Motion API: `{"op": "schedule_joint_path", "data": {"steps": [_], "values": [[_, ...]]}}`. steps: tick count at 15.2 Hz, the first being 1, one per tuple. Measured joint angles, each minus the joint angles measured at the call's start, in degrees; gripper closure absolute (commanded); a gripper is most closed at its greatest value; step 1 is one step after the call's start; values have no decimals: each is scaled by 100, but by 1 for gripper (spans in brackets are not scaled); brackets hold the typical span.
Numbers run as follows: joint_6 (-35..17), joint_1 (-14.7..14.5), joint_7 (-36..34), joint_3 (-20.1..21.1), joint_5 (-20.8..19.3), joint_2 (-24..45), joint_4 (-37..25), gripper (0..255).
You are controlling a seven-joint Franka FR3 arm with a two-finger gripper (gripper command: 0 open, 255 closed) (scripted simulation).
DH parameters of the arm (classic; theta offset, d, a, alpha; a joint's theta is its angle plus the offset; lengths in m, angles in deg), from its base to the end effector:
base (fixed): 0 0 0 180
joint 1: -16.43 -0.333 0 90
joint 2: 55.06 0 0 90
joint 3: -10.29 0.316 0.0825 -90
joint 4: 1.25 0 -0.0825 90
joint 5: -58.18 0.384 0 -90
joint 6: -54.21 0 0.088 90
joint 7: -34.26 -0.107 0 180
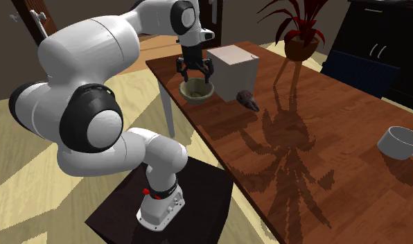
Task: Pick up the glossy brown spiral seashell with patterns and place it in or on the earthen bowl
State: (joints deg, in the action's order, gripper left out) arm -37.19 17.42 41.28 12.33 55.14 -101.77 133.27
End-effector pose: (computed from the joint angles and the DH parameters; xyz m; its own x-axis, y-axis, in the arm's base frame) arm 0.3017 0.0037 0.6057 0.9899 0.1318 0.0521 0.1270 -0.9882 0.0859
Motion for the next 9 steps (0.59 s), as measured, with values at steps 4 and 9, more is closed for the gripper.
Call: {"op": "schedule_joint_path", "data": {"steps": [4,9], "values": [[-259,-34,578,-328,-232,115,115,0],[-849,-145,1892,-1021,-680,526,186,0]]}}
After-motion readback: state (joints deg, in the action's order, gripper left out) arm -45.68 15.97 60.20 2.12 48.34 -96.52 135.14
